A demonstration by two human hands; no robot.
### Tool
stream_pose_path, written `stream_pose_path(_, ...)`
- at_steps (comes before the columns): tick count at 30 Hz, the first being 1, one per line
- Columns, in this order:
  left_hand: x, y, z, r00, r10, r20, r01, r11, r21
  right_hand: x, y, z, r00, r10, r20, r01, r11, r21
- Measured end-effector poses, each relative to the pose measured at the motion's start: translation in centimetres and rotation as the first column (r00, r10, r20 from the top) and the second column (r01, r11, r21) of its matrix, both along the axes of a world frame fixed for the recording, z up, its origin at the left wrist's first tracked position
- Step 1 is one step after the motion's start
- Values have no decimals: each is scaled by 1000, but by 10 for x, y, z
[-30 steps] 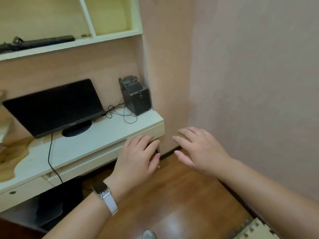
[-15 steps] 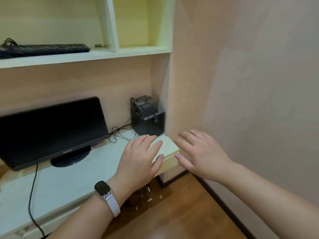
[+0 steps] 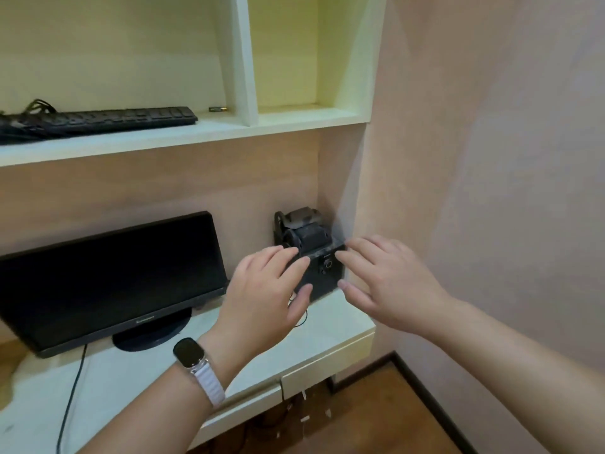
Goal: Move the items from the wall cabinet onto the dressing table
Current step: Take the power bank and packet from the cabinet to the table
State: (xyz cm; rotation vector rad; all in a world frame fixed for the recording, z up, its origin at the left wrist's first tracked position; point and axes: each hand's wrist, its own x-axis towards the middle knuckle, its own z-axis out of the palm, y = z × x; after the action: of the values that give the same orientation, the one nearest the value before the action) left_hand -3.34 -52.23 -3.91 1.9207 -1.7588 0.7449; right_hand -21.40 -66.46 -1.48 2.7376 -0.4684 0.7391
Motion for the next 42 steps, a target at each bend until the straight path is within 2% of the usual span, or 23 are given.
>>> stream_pose_path(6,20,-51,18,992,92,83,-86,994,-66,31,-73,7,987,100,129,-98,995,-23)
stream_pose_path(12,19,-132,52,981,160,110,-152,985,-78,42,-158,34,980,142,140,-143,990,-7)
stream_pose_path(20,26,-222,111,957,264,119,-249,960,-127,63,-250,94,944,251,215,-239,968,-78)
stream_pose_path(26,47,-248,171,941,308,142,-264,928,-263,96,-274,145,892,326,314,-294,945,-146)
stream_pose_path(36,105,-254,293,928,322,188,-204,860,-467,148,-278,267,807,419,417,-268,888,-373)
stream_pose_path(42,135,-241,372,928,265,263,-161,919,-359,185,-275,342,835,403,375,-241,880,-410)
